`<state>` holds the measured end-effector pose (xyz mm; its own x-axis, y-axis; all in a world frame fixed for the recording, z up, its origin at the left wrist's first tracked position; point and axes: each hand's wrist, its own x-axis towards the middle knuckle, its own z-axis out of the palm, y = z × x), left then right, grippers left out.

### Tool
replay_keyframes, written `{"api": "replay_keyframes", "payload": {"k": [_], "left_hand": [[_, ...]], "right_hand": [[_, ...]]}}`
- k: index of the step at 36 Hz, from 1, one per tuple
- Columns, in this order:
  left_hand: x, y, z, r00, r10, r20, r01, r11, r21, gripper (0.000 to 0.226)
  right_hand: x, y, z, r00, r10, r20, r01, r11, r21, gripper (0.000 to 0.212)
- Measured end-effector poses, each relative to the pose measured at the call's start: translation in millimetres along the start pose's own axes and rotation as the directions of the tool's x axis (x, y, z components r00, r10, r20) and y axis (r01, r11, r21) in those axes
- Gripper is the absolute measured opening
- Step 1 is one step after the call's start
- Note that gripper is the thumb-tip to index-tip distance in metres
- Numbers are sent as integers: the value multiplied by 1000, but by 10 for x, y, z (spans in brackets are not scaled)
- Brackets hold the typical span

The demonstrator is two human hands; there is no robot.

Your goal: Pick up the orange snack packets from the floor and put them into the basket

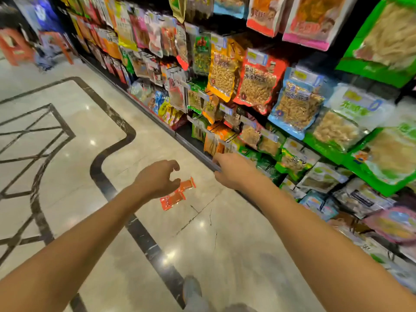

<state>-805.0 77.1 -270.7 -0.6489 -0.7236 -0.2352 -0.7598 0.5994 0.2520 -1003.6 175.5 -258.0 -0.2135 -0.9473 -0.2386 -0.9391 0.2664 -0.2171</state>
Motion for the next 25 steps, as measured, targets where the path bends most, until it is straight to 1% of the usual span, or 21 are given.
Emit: {"api": "replay_keyframes", "payload": {"k": [6, 9, 13, 15, 19, 21, 25], "left_hand": [[1000, -336, -52, 999, -9, 48, 9, 1000, 0, 43], [1515, -585, 90, 995, -53, 90, 55, 998, -19, 44], [2252, -997, 440, 982, -132, 138, 140, 989, -51, 45], [2633, -1225, 660, 970, -193, 146, 206, 975, -84, 46], [3345, -1738, 1295, 934, -302, 193, 332, 931, -149, 46], [3634, -2012, 1696, 911, -351, 215, 390, 904, -177, 46], [4059, -2507, 2590, 864, -429, 263, 485, 849, -208, 41]], "right_hand": [[1061, 179, 13, 998, -14, 63, 14, 1000, -8, 39], [1704, 274, 146, 993, -40, 110, 39, 999, 4, 37], [2636, 438, 531, 982, -74, 175, 73, 997, 15, 37], [3138, 518, 789, 973, -90, 211, 90, 996, 13, 35], [4076, 720, 1487, 955, -102, 279, 85, 994, 76, 33], [4489, 835, 1925, 937, -122, 328, 89, 989, 116, 38], [5155, 1052, 2952, 932, -119, 341, 57, 981, 187, 42]]}}
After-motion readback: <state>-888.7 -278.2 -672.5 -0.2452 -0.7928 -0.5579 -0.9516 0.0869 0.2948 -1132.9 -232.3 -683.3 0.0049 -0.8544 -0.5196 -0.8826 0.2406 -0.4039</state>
